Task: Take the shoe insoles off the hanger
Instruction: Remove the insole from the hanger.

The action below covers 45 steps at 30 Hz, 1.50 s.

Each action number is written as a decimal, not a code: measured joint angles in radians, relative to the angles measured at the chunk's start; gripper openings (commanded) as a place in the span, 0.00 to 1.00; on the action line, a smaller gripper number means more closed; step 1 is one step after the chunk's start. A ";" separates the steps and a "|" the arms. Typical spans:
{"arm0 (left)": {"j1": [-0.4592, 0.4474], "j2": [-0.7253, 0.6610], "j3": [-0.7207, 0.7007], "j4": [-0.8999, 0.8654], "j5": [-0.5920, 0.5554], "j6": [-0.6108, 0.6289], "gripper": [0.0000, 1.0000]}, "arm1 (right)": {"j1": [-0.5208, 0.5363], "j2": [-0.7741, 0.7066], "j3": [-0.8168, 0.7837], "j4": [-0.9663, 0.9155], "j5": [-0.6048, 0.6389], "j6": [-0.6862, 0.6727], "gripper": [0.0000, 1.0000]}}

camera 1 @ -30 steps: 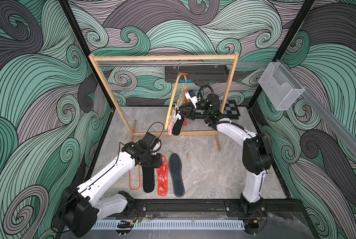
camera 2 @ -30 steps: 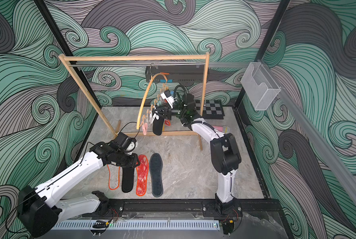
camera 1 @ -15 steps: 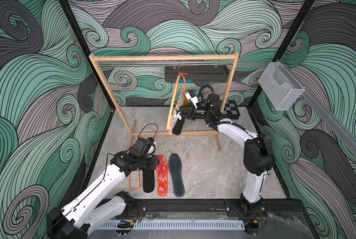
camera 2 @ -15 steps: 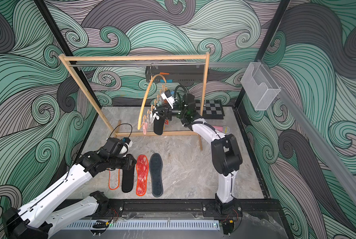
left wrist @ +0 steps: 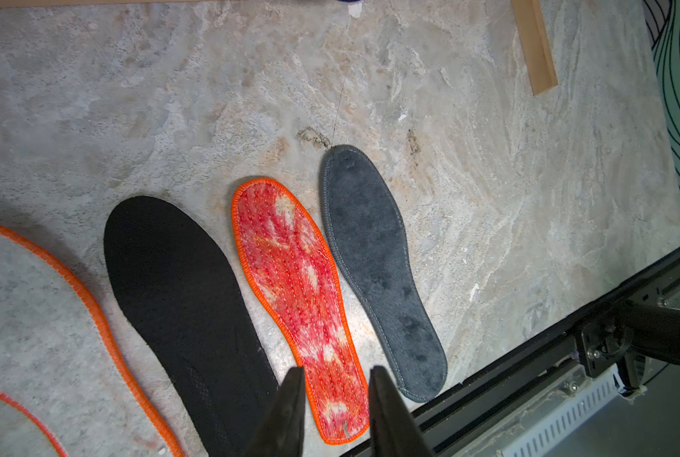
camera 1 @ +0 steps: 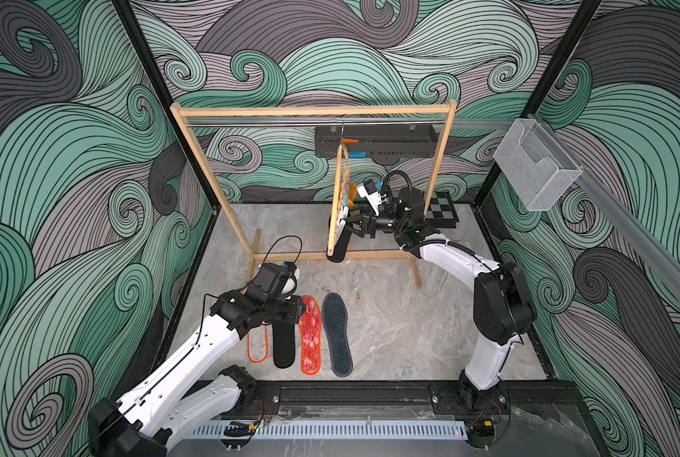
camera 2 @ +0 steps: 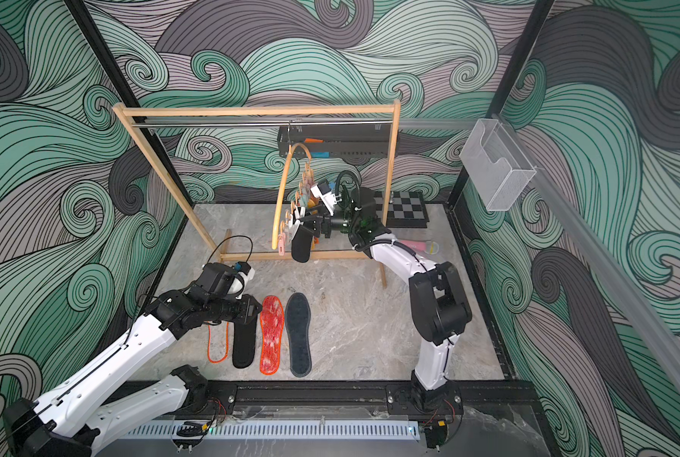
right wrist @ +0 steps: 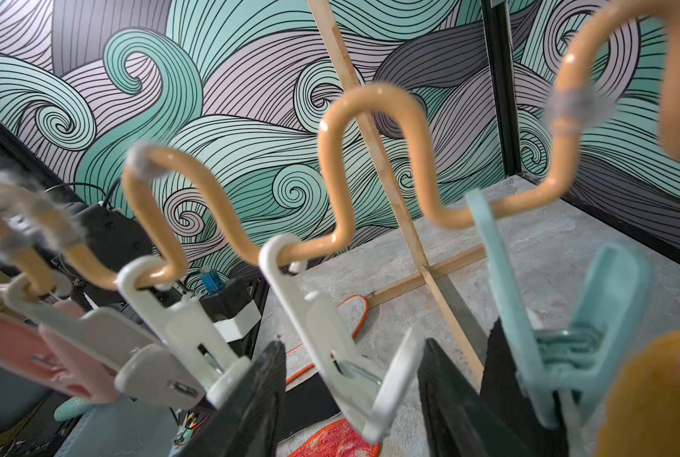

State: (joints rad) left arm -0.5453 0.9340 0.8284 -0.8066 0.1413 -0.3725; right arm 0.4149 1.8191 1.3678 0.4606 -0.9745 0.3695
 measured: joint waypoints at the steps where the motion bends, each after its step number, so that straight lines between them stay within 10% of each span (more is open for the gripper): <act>1: 0.000 0.000 0.000 0.000 0.002 0.000 0.30 | 0.000 -0.014 -0.022 0.000 0.006 0.000 0.55; 45: 0.000 -0.014 -0.001 0.014 0.054 0.004 0.32 | 0.163 -1.423 -1.191 -0.382 0.522 -0.098 0.50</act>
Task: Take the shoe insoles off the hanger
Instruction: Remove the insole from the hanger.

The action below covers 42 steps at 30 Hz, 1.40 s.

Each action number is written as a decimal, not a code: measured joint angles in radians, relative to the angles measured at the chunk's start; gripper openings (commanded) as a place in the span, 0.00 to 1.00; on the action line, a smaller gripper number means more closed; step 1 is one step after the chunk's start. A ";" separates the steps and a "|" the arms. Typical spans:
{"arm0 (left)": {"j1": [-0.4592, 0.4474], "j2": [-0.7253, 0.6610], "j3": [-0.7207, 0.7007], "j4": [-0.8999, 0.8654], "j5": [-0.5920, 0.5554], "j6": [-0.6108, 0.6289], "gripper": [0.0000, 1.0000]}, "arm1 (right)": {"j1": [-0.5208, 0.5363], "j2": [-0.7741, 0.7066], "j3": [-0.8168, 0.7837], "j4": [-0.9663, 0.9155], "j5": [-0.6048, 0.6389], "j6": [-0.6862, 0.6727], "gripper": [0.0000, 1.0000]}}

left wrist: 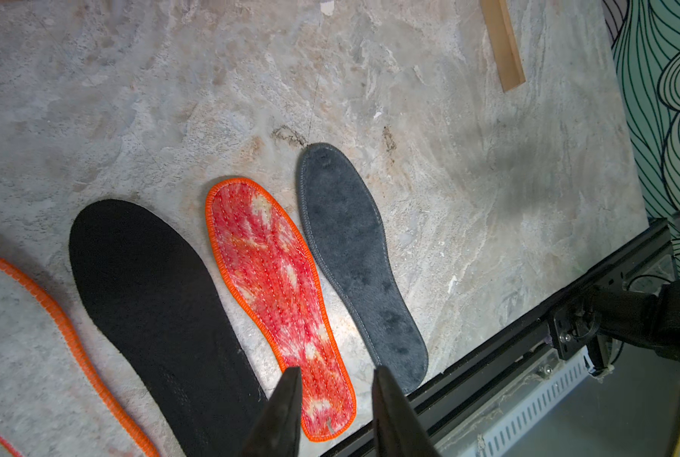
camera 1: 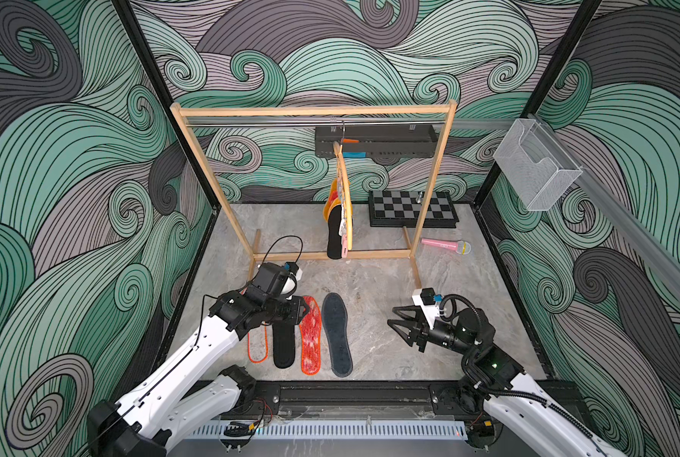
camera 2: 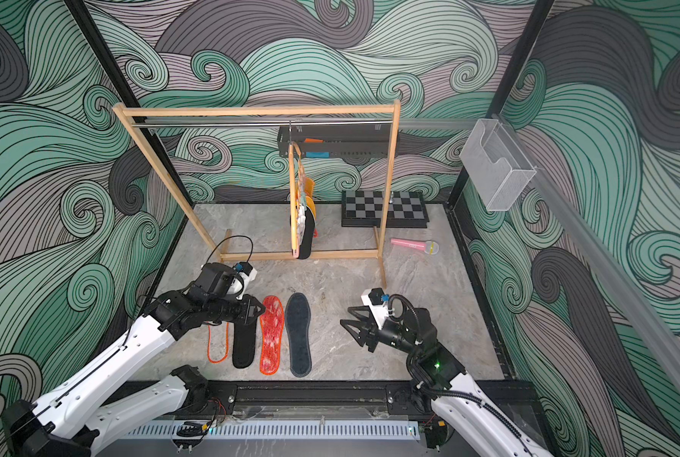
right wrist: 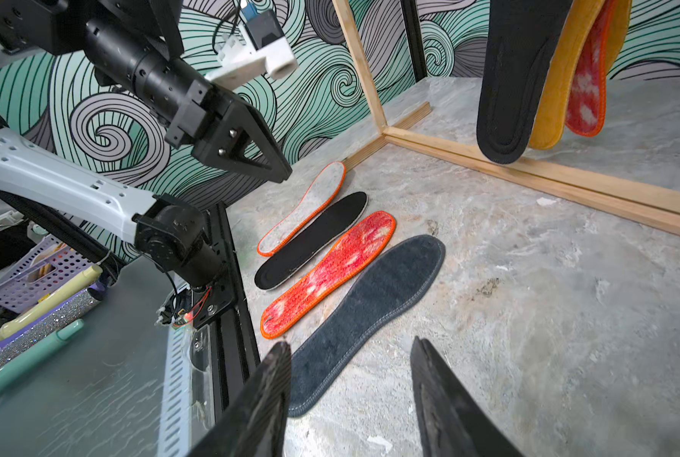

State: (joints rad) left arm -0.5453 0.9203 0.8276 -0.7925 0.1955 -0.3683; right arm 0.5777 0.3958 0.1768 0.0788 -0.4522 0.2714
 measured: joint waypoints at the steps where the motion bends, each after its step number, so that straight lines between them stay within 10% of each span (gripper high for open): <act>1: 0.000 -0.002 0.000 0.001 0.000 0.000 0.32 | 0.001 -0.016 -0.016 -0.001 0.000 0.001 0.50; 15: 0.000 -0.048 -0.028 0.037 0.011 0.002 0.37 | 0.002 -0.282 -0.157 -0.019 0.015 0.032 0.53; 22: 0.000 -0.035 -0.084 0.290 0.025 -0.042 0.60 | 0.002 -0.263 -0.157 -0.018 0.019 0.035 0.52; 42: 0.208 0.494 0.126 0.822 0.135 0.319 0.68 | 0.002 -0.256 -0.164 -0.013 0.025 0.049 0.51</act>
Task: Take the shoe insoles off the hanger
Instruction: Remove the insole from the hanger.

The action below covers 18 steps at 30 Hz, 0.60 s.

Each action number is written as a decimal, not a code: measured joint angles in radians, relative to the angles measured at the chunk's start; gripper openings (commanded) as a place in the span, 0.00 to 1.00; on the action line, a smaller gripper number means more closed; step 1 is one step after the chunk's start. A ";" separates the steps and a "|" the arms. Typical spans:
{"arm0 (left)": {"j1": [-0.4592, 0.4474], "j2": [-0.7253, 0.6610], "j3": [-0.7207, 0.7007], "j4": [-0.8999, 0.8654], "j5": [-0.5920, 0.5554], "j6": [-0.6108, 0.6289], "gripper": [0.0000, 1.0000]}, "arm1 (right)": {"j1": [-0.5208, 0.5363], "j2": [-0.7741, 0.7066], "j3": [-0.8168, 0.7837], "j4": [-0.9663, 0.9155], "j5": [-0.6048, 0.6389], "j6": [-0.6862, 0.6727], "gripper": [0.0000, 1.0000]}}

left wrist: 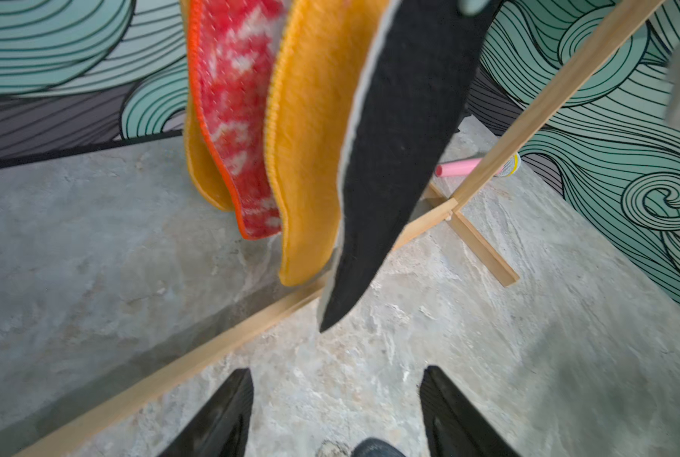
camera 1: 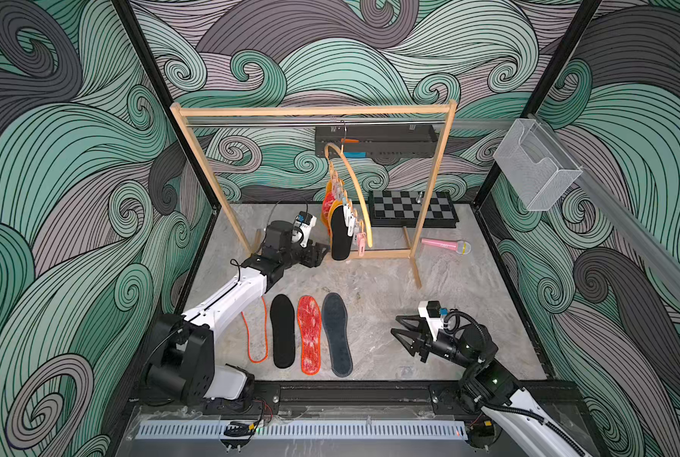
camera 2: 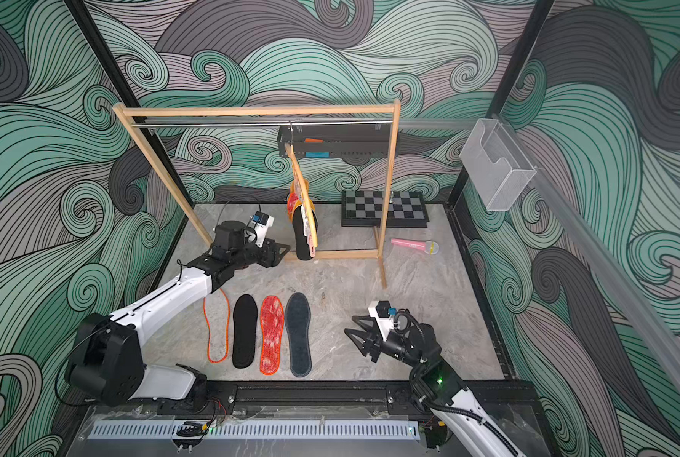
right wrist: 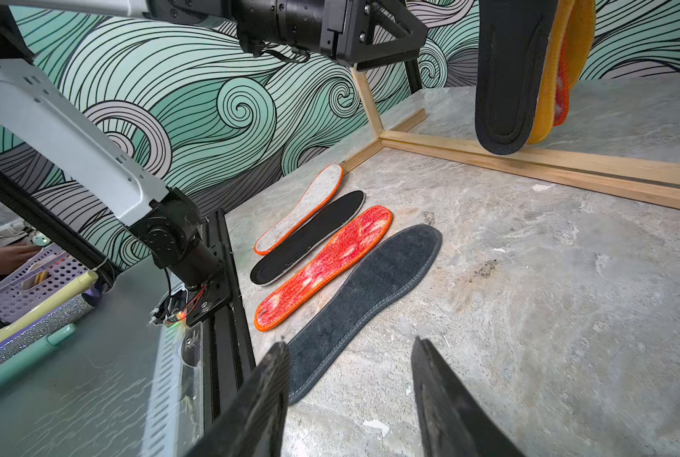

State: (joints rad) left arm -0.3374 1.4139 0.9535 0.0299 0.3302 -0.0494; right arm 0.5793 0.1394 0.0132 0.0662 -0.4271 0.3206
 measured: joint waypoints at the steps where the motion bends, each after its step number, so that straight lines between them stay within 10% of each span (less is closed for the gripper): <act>1: 0.011 0.014 0.000 0.040 0.023 0.018 0.68 | 0.000 0.000 -0.003 0.000 0.000 0.000 0.50; 18: 0.051 0.359 0.200 0.233 0.374 0.211 0.65 | 0.000 0.043 -0.005 0.022 0.011 0.004 0.51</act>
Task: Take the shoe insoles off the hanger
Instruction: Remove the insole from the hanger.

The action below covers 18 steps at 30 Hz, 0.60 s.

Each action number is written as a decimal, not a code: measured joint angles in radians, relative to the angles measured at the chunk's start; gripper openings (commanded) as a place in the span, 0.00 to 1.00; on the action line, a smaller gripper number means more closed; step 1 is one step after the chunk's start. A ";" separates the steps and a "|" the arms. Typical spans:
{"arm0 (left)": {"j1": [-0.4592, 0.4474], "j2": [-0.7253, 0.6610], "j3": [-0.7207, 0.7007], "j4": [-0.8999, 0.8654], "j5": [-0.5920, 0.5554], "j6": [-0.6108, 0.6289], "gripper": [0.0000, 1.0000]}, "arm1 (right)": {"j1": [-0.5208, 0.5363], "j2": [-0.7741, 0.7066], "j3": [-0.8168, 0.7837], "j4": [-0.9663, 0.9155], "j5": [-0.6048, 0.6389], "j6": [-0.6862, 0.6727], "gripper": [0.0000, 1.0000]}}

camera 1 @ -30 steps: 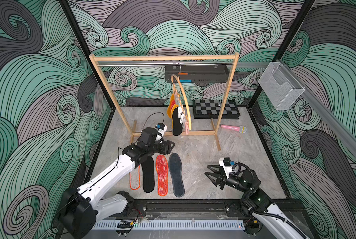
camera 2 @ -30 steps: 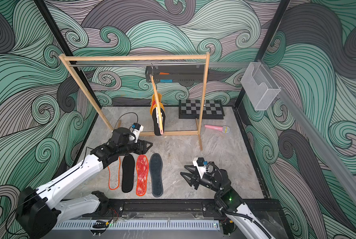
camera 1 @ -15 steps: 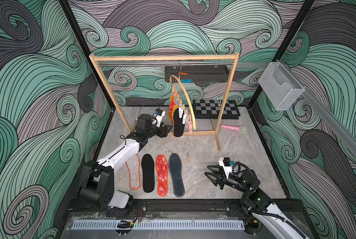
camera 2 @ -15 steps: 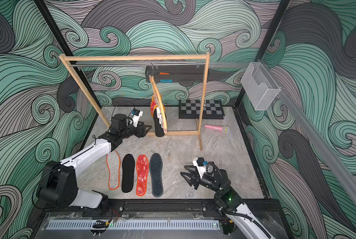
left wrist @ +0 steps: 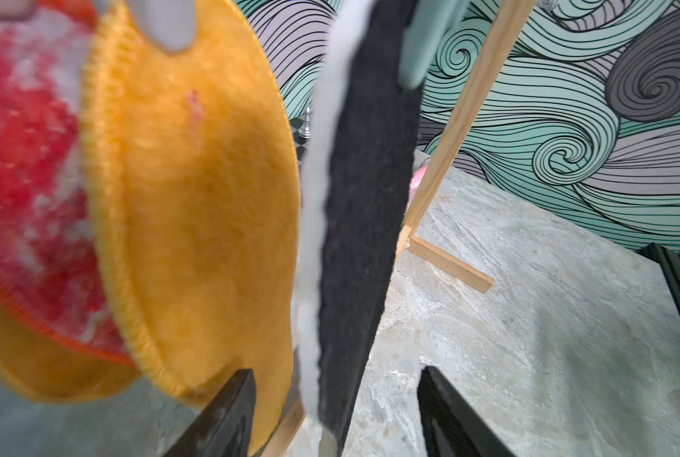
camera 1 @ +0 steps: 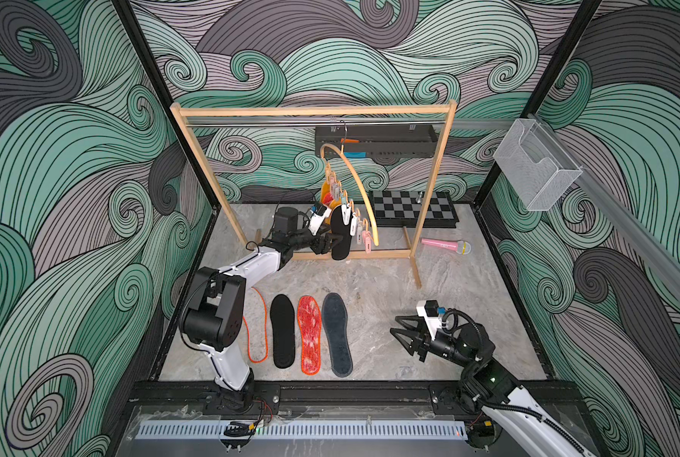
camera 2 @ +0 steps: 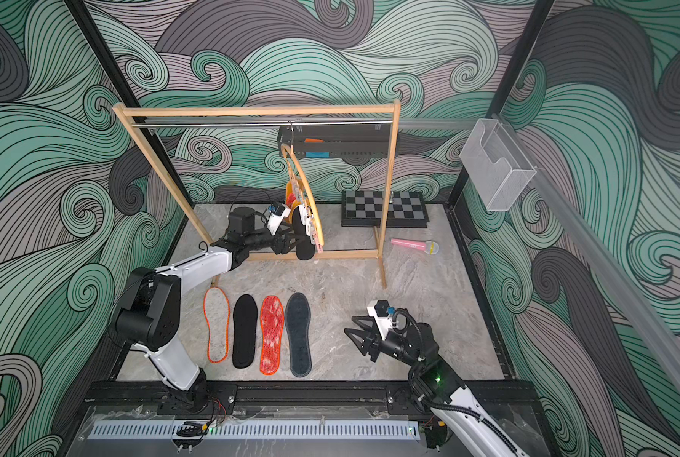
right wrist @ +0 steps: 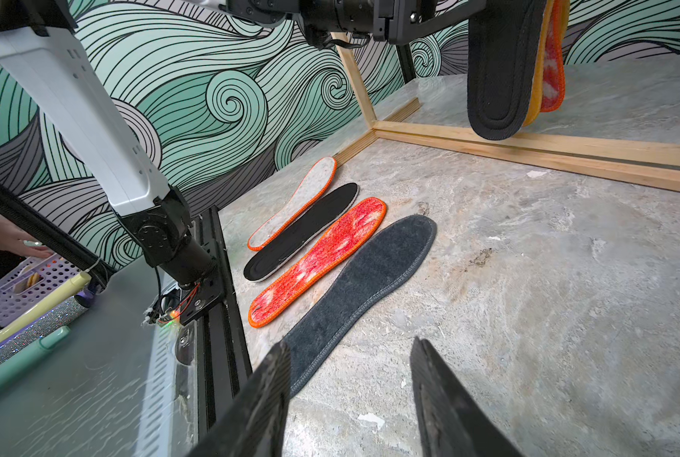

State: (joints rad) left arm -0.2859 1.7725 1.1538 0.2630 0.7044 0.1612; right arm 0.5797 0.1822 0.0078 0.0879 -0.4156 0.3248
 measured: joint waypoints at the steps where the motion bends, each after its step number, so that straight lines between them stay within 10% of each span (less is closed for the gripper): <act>1: 0.003 0.021 0.020 0.001 0.027 0.008 0.64 | 0.000 0.000 0.000 0.000 0.001 0.000 0.51; 7: 0.012 0.111 0.082 0.029 0.154 0.027 0.58 | 0.004 0.000 0.000 0.007 0.007 0.000 0.51; 18: 0.011 0.175 0.140 0.050 0.255 0.013 0.02 | 0.005 0.001 0.000 0.016 0.021 0.000 0.51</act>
State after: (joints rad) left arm -0.2745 1.9480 1.2942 0.3126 0.9592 0.1738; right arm 0.5842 0.1833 0.0078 0.1036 -0.3950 0.3252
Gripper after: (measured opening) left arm 0.081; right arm 0.509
